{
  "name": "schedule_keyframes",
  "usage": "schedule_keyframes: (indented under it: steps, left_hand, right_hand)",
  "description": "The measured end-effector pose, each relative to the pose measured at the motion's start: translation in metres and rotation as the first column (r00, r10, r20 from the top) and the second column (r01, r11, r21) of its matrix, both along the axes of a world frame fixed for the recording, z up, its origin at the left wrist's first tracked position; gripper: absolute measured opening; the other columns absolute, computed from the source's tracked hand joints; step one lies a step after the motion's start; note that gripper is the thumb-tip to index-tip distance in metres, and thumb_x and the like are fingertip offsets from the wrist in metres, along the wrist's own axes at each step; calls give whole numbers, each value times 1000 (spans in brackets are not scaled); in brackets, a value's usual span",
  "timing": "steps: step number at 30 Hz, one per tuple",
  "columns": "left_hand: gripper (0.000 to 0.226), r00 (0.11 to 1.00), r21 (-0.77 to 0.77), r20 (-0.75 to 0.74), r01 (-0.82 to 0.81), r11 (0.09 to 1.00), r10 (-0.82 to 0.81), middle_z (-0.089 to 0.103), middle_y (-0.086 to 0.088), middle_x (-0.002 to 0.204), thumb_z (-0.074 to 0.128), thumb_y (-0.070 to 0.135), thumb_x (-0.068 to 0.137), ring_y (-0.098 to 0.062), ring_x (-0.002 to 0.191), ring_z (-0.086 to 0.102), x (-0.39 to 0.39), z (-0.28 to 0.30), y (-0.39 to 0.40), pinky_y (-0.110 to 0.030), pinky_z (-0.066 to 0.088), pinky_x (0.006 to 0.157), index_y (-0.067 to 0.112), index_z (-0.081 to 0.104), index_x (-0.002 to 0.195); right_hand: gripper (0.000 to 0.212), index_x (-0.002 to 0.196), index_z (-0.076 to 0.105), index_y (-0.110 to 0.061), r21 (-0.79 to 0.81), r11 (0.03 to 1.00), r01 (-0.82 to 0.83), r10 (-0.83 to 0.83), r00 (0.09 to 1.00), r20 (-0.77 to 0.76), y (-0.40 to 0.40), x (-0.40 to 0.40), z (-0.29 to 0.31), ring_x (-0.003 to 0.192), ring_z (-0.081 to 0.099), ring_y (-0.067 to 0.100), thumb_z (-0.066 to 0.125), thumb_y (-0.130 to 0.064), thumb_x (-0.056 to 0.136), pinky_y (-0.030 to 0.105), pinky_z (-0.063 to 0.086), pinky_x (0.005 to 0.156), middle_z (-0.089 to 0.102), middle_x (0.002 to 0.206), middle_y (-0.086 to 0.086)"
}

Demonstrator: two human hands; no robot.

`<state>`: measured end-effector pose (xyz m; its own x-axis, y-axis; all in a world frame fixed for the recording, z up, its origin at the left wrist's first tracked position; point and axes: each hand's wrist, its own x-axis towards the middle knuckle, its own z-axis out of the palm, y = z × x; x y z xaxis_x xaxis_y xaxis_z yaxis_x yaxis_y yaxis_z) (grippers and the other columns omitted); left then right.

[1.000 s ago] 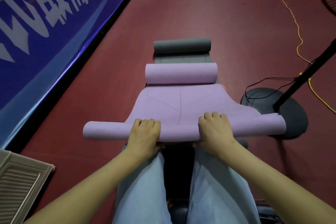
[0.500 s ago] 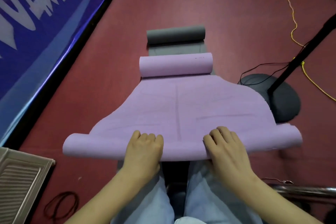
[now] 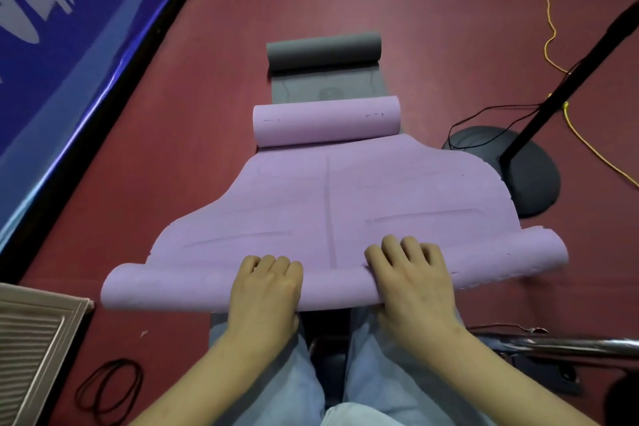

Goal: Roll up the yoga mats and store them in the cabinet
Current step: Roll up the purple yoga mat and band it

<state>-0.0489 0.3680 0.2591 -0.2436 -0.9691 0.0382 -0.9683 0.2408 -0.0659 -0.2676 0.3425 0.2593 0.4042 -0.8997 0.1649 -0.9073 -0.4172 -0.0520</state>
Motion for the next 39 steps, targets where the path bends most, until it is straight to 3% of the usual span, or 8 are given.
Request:
schedule_keyframes:
  steps: [4, 9, 13, 16, 25, 29, 33, 39]
  left_hand:
    - [51, 995, -16, -59, -79, 997, 77, 49, -8, 83, 65, 0, 25, -30, 77, 43, 0, 1, 1, -34, 24, 63, 11, 59, 75]
    - [104, 996, -71, -71, -53, 996, 48, 52, -7, 85, 75, 4, 30, -30, 73, 47, -5, 4, -2, -38, 33, 63, 10, 65, 134]
    - [86, 989, -121, -145, -34, 992, 16, 63, -14, 100, 70, -8, 40, -36, 86, 61, 2, -6, 10, -44, 50, 82, -1, 66, 126]
    - [66, 996, -160, -85, -7, 987, -7, 64, -20, 108, 61, -7, 57, -40, 95, 62, 5, -22, 12, -48, 48, 93, -5, 65, 122]
    - [62, 1000, 93, -27, -2, 996, 5, 55, -1, 70, 94, 28, 31, -27, 60, 54, 6, 0, -32, -32, 36, 56, 14, 65, 84]
    - [42, 994, 183, 104, -35, 983, 16, 63, 4, 97, 72, 25, 70, -25, 88, 62, 2, 25, -54, -33, 29, 67, 22, 53, 107]
    - [36, 995, 247, 80, -77, 966, 59, 63, 6, 98, 65, 25, 71, -25, 91, 62, 2, 33, -61, -33, 30, 65, 23, 49, 103]
    - [48, 997, 46, -28, -74, 996, 76, 58, 2, 74, 70, 24, 41, -29, 69, 57, 7, 9, -54, -33, 29, 60, 19, 56, 87]
  right_hand:
    - [61, 82, 50, -20, 161, 983, -91, 114, 984, -139, -23, 3, 11, 71, 50, 29, 78, -24, 27, 35, 27, 59, 50, 83, 2]
    - [51, 118, 46, -22, 411, 899, -152, 234, 959, -158, -52, 4, 32, 112, 51, 26, 67, -28, 72, 35, 32, 80, 48, 118, 2]
    - [53, 128, 47, -22, 548, 832, -89, 210, 964, -163, -68, 6, 42, 121, 50, 27, 63, -31, 78, 36, 37, 95, 49, 126, 3]
    - [46, 120, 46, -18, 426, 895, -129, 253, 935, -248, -59, 12, 40, 115, 42, 30, 56, -31, 77, 37, 29, 84, 48, 120, 6]
    - [57, 91, 50, -17, 83, 991, -103, 113, 985, -129, -30, 21, 10, 78, 47, 31, 77, -15, 41, 40, 29, 63, 49, 91, 7]
    - [48, 82, 54, -15, -4, 997, -71, 70, 992, -102, -36, 26, 3, 72, 47, 31, 74, -7, 39, 39, 31, 62, 50, 80, 6]
    - [59, 80, 54, -17, 153, 984, -94, 122, 975, -186, -59, 31, 14, 69, 53, 28, 80, -18, 27, 33, 25, 59, 54, 78, 3]
    - [43, 103, 47, -21, 377, 915, -148, 235, 952, -197, -85, 32, 36, 103, 58, 27, 74, -26, 70, 32, 35, 71, 56, 110, 2]
